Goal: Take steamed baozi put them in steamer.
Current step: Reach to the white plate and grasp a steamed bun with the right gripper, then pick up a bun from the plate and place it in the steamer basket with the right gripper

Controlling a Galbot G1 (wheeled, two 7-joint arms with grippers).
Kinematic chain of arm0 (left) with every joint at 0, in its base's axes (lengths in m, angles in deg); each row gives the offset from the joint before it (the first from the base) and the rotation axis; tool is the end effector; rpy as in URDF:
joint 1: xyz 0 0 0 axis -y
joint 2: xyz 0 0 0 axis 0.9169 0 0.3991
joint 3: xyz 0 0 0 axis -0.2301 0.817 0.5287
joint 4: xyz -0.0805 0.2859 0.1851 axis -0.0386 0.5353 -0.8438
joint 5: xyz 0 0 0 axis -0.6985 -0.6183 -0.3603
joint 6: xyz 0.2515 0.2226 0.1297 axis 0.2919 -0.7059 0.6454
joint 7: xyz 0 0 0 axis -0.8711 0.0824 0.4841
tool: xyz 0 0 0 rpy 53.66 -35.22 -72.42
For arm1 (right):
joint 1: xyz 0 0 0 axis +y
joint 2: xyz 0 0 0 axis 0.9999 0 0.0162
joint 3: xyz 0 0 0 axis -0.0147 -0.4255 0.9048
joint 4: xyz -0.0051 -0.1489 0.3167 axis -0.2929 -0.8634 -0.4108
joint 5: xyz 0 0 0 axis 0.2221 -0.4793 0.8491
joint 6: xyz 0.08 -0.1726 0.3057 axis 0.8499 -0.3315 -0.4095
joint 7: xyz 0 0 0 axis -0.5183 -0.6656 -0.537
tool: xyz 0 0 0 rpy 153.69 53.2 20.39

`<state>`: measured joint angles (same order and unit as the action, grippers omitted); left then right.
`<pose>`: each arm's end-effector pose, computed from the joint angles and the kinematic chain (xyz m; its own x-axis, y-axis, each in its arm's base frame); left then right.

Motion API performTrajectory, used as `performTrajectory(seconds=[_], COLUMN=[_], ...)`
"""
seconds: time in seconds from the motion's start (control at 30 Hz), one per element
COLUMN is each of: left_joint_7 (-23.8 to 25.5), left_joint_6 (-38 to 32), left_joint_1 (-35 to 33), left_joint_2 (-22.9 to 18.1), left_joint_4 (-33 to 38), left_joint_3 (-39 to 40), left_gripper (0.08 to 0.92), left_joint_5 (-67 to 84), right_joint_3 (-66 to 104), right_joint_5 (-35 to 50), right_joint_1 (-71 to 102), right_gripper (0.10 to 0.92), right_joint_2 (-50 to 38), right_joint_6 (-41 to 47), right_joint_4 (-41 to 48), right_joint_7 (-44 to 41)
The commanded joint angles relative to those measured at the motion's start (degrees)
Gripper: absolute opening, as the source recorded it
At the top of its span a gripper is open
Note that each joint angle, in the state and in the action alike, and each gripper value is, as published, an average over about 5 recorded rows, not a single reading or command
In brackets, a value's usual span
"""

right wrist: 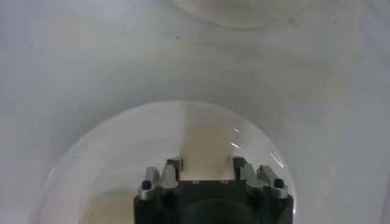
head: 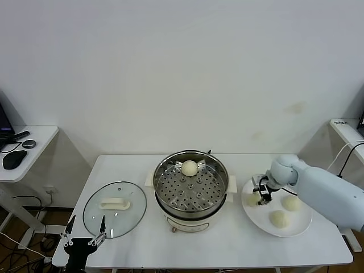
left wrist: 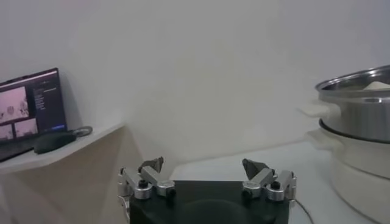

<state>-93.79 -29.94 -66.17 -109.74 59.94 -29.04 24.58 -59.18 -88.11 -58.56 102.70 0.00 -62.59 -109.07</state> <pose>0.1205 0.0874 -0.3364 -0.9889 -0.1246 0.0810 -0.1021 0.9657 0.2387 0.5016 -0.1312 -0.2013 -0.2101 -0.0612 0.9758 -0.9649 -0.1481 -0.2170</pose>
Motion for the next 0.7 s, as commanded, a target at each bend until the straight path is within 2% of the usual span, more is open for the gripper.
performTrajectory(seconds=[0.03, 0.17, 0.3, 0.47, 0.7], left_joint_7=[0.1, 0.2, 0.2, 0.2, 0.1], left_joint_6=[0.2, 0.4, 0.6, 0.8, 0.9], left_joint_1=[0.3, 1.4, 2.9, 4.1, 4.8], left_joint_2=[0.1, 0.9, 1.9, 2.8, 3.4], left_joint_4=[-0.1, -0.5, -1.4, -2.1, -2.9], left_joint_3=[0.3, 0.9, 1.3, 1.7, 1.8], left_gripper=[0.823, 0.823, 0.823, 0.823, 0.823], left_joint_5=[-0.1, 0.2, 0.6, 0.8, 0.8], right_joint_3=[-3.3, -12.7, -25.0, -32.7, -36.6], right_joint_5=[4.3, 13.2, 23.7, 36.3, 48.1], right_joint_1=[-8.4, -22.5, -40.3, -53.9, -54.4], right_gripper=[0.451, 0.450, 0.453, 0.459, 0.466], right_joint_2=[-4.5, -7.3, -5.5, 1.3, 13.9], right_joint_6=[0.0, 1.6, 4.7, 11.2, 21.6], right_joint_4=[-4.5, -8.6, -13.5, -19.7, -22.3], right_joint_7=[-0.9, -1.4, -0.4, 4.0, 13.4])
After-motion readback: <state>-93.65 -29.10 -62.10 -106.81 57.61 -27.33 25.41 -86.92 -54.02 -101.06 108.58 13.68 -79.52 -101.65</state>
